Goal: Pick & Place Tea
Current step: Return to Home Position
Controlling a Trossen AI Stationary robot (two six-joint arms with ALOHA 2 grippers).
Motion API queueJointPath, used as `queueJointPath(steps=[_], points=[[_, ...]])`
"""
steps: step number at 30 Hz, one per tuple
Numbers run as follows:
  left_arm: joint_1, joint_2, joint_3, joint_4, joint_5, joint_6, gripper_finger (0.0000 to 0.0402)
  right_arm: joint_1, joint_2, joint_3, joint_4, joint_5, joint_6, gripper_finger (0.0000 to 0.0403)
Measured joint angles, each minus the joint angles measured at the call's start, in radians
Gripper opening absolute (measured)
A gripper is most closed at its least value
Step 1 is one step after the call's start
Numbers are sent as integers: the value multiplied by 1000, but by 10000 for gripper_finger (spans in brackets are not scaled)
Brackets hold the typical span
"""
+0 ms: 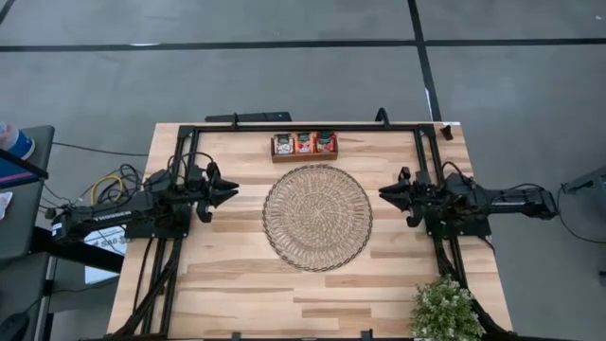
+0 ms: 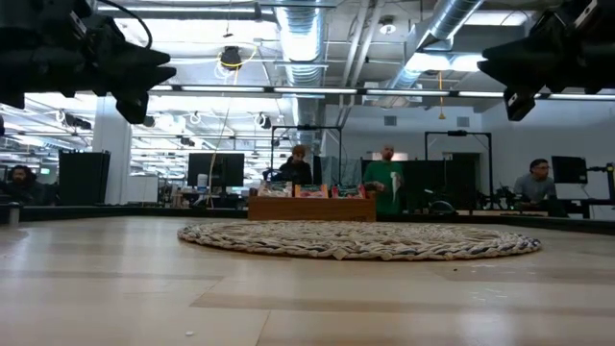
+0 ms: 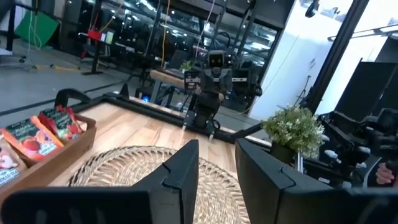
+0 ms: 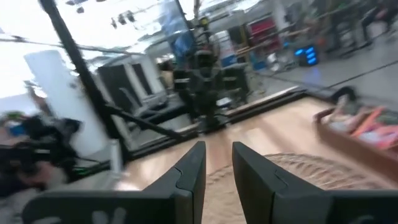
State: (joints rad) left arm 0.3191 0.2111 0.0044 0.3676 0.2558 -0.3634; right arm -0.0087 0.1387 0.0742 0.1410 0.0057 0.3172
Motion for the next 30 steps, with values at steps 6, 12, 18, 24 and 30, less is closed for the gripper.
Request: queueJointPath(steps=[6, 12, 18, 24, 30], points=[[0, 1, -1, -40, -8, 7, 97, 41, 17, 0, -27, 68, -205, 70], [0, 4, -1, -59, -8, 17, 97, 84, 18, -1, -151, 63, -221, 70], [0, 4, -2, -59, -8, -13, 97, 119, 17, -1, -130, 62, -288, 70], [0, 4, -2, -59, 1, -16, 97, 142, 17, -1, -126, 62, -189, 70], [0, 4, -2, -60, 1, -19, 97, 156, 17, -1, -128, 62, -110, 70]])
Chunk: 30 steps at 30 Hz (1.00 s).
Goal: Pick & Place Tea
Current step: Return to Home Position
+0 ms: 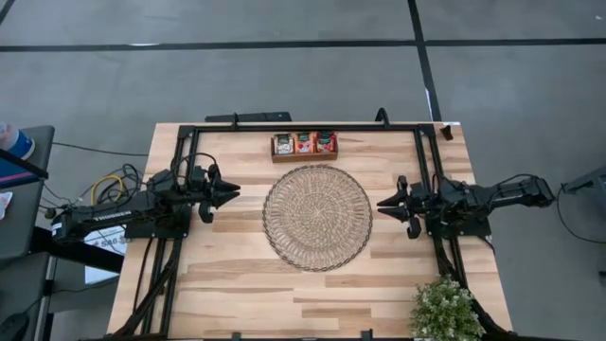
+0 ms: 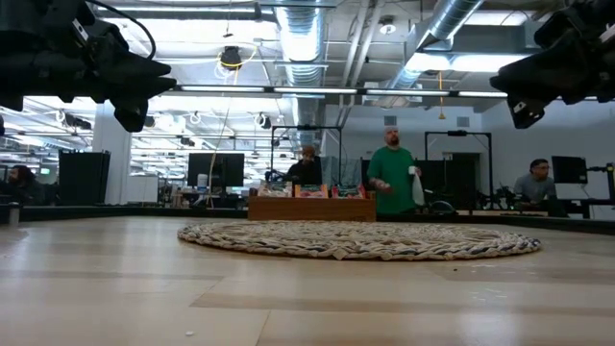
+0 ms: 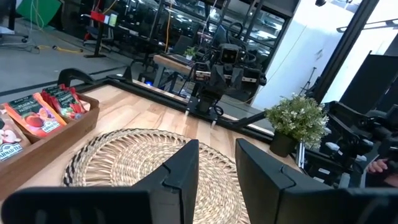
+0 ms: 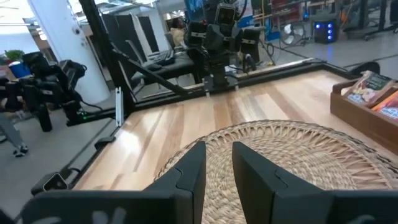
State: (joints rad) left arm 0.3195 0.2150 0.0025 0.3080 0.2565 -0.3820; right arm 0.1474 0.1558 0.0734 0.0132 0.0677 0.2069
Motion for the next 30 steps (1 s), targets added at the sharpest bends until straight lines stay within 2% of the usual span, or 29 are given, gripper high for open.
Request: queueJointPath(steps=[30], points=[[0, 0, 0, -1, 0, 0, 97, 3, 0, 0, -6, 4, -31, 70]])
